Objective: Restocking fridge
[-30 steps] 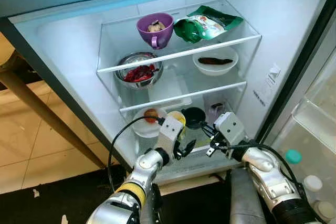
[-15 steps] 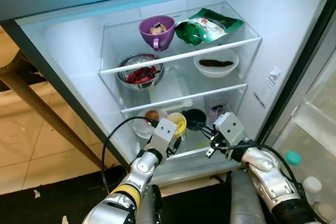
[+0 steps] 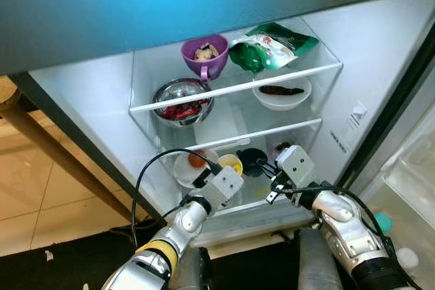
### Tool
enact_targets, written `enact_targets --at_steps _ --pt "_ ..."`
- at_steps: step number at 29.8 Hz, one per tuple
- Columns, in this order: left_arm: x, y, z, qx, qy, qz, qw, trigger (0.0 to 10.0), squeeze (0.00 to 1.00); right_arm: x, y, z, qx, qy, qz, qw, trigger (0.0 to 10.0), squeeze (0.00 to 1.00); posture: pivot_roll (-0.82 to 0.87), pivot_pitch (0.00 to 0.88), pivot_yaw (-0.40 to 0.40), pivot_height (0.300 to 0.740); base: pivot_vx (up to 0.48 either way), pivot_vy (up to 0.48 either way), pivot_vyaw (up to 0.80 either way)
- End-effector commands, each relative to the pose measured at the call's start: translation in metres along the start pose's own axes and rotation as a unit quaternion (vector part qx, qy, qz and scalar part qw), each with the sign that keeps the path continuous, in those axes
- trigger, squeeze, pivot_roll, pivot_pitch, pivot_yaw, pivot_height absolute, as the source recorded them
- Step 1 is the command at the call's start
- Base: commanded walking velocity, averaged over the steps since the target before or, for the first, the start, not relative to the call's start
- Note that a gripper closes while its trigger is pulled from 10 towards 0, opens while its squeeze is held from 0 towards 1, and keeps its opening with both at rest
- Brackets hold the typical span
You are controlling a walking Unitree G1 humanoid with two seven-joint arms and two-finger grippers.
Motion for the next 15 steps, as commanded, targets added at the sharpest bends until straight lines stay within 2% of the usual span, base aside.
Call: enact_targets --at_steps 1,6,7,9,10,11,12,13,15 --pt "0.001 -0.01 0.007 -0.008 -0.002 -0.031 0.999 10.0 0.0 -0.005 -0.002 -0.002 -0.006 0.01 -0.003 1.0 10.0 0.0 -0.12 0.072 0.096 0.605 0.0 0.0 0.0" --pt "0.005 -0.014 0.009 -0.018 -0.007 -0.021 1.0 10.0 0.0 -0.006 -0.003 -0.002 -0.007 0.011 0.0 1.0 10.0 0.0 -0.12 0.072 0.096 0.605 0.0 0.0 0.0" --pt "0.006 -0.017 0.01 -0.028 -0.009 0.009 1.0 10.0 0.0 -0.006 -0.003 -0.002 -0.006 0.015 -0.003 1.0 10.0 0.0 -0.12 0.072 0.096 0.605 0.0 0.0 0.0" --pt "0.008 -0.02 0.011 -0.038 -0.01 0.042 0.998 10.0 0.0 -0.007 -0.002 -0.002 -0.004 0.019 -0.008 1.0 10.0 0.0 -0.12 0.072 0.096 0.605 0.0 0.0 0.0" --pt "0.012 -0.024 0.013 -0.057 -0.015 0.092 0.994 10.0 0.0 -0.006 -0.004 -0.001 -0.006 0.019 -0.007 1.0 10.0 0.0 -0.12 0.072 0.096 0.61 0.0 0.0 0.0" --pt "0.012 -0.024 0.013 -0.057 -0.015 0.092 0.994 10.0 0.0 -0.006 -0.004 -0.001 -0.006 0.019 -0.007 1.0 10.0 0.0 -0.12 0.072 0.096 0.61 0.0 0.0 0.0" --pt "0.016 -0.029 0.015 -0.075 -0.021 0.142 0.987 10.0 0.0 -0.006 -0.007 0.0 -0.012 0.015 -0.01 1.0 10.0 0.0 -0.12 0.069 0.093 0.615 0.0 0.0 0.0" --pt "0.016 -0.029 0.015 -0.075 -0.021 0.142 0.987 10.0 0.0 -0.006 -0.007 0.0 -0.012 0.015 -0.01 1.0 10.0 0.0 -0.12 0.069 0.093 0.615 0.0 0.0 0.0" --pt "0.032 -0.036 0.02 -0.101 -0.052 0.234 0.966 10.0 0.0 -0.005 -0.02 0.004 -0.033 0.005 -0.02 0.999 10.0 0.0 -0.12 0.068 0.094 0.625 0.0 0.0 0.0"
Point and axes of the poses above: a point about 5 cm out from each wrist's last joint towards the gripper, its own z axis pointing back from the gripper into the wrist, its own y axis along the axis of the wrist's last joint, x = y × z, the point moved 2 cm from there along -z, pointing out of the wrist towards the gripper, and after that the axes turned 2 degrees about -z, right-handed, at the moved point
